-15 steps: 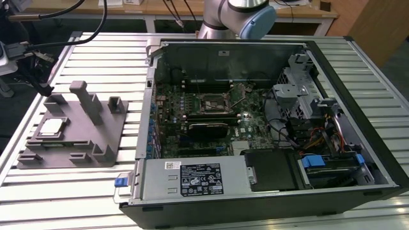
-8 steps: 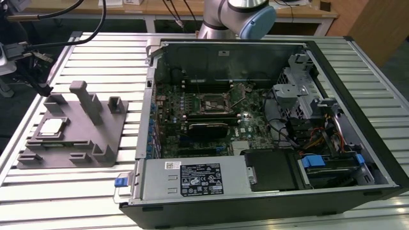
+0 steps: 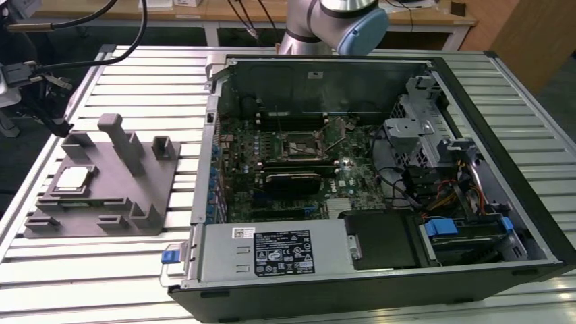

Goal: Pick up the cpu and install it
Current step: 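Pick up the cpu and move it towards the insertion slot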

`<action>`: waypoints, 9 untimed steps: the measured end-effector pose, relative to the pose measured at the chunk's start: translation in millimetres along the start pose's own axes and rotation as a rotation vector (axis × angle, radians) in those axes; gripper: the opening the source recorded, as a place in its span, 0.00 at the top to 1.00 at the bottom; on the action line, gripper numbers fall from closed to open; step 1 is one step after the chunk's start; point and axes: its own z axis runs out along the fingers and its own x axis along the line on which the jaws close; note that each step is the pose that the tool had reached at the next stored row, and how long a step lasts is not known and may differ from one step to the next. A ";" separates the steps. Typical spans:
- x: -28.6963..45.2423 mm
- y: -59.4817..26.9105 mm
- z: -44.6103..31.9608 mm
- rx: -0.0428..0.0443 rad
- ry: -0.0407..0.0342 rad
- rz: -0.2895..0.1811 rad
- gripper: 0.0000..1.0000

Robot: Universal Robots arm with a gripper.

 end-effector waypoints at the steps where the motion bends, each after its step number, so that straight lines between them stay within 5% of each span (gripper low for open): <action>1: 0.5 -0.1 0.5 0.0001 0.0001 0.000 0.89; 9: 9.9 -1.4 7.9 0.0001 0.0001 0.000 0.89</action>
